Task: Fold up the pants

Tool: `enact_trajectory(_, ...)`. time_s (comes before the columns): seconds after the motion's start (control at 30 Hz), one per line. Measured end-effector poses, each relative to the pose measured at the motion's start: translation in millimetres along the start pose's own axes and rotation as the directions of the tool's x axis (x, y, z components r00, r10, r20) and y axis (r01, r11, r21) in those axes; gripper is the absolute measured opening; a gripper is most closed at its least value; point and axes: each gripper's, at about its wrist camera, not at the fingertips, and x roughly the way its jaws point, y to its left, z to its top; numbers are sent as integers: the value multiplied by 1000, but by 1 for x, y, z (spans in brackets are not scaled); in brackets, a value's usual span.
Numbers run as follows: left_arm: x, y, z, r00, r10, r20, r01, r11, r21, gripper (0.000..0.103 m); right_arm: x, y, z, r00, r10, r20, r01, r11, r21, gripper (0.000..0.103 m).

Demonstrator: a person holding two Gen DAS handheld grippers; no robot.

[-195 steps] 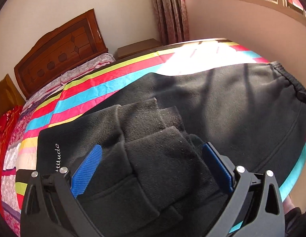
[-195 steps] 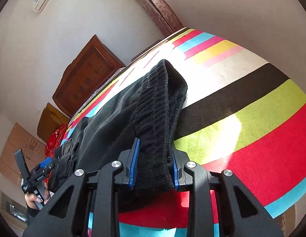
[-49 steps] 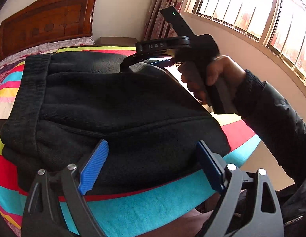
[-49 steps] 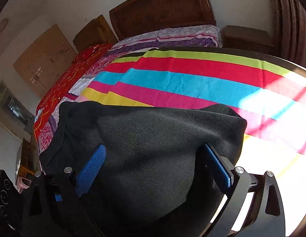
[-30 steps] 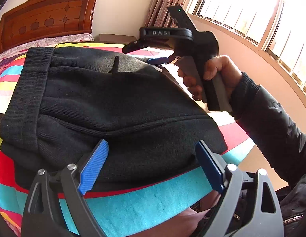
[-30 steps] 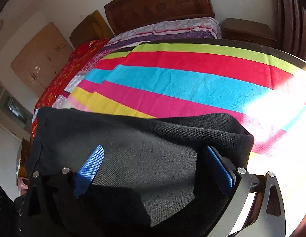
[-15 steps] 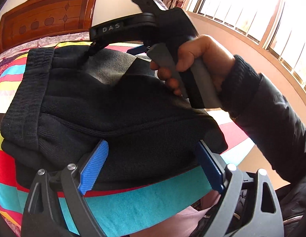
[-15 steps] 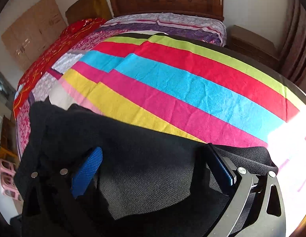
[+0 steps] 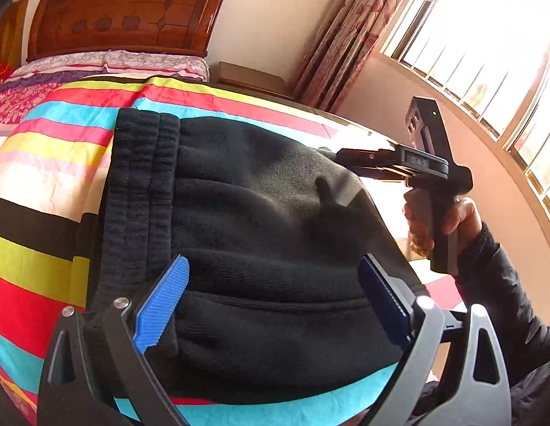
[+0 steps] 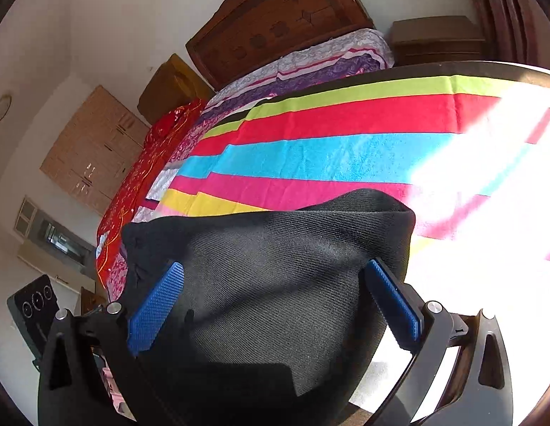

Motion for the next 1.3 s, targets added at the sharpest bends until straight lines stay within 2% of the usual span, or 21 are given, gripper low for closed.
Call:
enact_trajectory(0.07, 3, -3, 0, 1000, 21, -3, -21, 1000, 12, 96, 17, 0, 6, 995, -92, -29, 90, 994, -57, 98)
enact_trajectory(0.1, 3, -4, -1, 1000, 28, -5, -28, 999, 19, 96, 24, -5, 11, 994, -94, -47, 92, 995, -49, 99)
enact_trajectory(0.2, 5, -5, -6, 999, 35, -11, -34, 999, 42, 96, 19, -14, 28, 999, -47, -8, 47, 999, 23, 99)
enact_trajectory(0.27, 3, -2, -10, 1000, 26, -4, -26, 999, 38, 96, 3, -11, 31, 991, -118, 57, 117, 993, 22, 98)
enact_trajectory(0.3, 3, 1, -12, 1000, 24, -1, -24, 999, 37, 97, -2, -10, 30, 989, -127, 73, 125, 992, 22, 98)
enact_trajectory(0.37, 6, 0, -10, 1000, 21, 6, -21, 999, 40, 99, -3, -15, 27, 997, -32, 66, 30, 999, 41, 98)
enact_trajectory(0.4, 7, -1, -11, 1000, 27, 8, -28, 999, 45, 99, 3, -17, 24, 999, -19, 32, 18, 999, 45, 98)
enact_trajectory(0.43, 6, -5, -13, 999, 39, 7, -39, 998, 55, 99, 12, -19, 22, 999, -53, 3, 53, 998, 26, 98)
enact_trajectory(0.5, 7, -9, -14, 998, 62, 2, -62, 995, 77, 99, 19, -18, 21, 994, -112, 18, 112, 993, -33, 98)
enact_trajectory(0.53, 7, -10, -15, 998, 68, 2, -68, 994, 84, 99, 19, -19, 23, 987, -160, 33, 161, 987, -23, 98)
enact_trajectory(0.57, 7, -11, -15, 998, 69, 3, -69, 994, 86, 99, 18, -23, 26, 969, -244, 36, 244, 970, 11, 98)
enact_trajectory(0.6, 7, -11, -14, 998, 67, 6, -67, 994, 84, 100, 15, -26, 28, 962, -271, 41, 269, 962, 48, 98)
enact_trajectory(0.63, 7, -10, -15, 998, 63, 8, -64, 995, 79, 100, 7, -23, 25, 971, -232, 61, 228, 972, 63, 98)
enact_trajectory(0.7, 7, -9, -14, 998, 59, 14, -60, 995, 75, 100, -12, -2, 8, 977, -188, 103, 189, 982, 7, 98)
enact_trajectory(0.8, 9, -12, -14, 998, 66, 14, -67, 995, 79, 101, -31, 39, -36, 954, -272, 128, 289, 946, -145, 98)
enact_trajectory(0.9, 10, -14, -14, 997, 80, 14, -81, 992, 92, 101, -49, 59, -82, 932, -333, 145, 357, 914, -194, 98)
enact_trajectory(1.03, 10, -15, -15, 996, 86, 20, -88, 992, 88, 101, -61, 72, -132, 945, -302, 125, 324, 919, -226, 98)
enact_trajectory(1.1, 10, -14, -14, 996, 86, 22, -88, 992, 86, 101, -54, 80, -154, 915, -370, 161, 402, 863, -304, 98)
enact_trajectory(1.13, 10, -14, -14, 996, 86, 18, -87, 992, 87, 101, -57, 80, -161, 909, -369, 194, 413, 858, -305, 98)
enact_trajectory(1.23, 4, -17, -5, 996, 84, -2, -84, 996, 35, 100, -72, 77, -165, 917, -355, 181, 394, 873, -286, 98)
enact_trajectory(1.3, -4, -25, 9, 998, 63, 9, -63, 998, 17, 100, -84, 83, -168, 904, -364, 226, 420, 855, -303, 98)
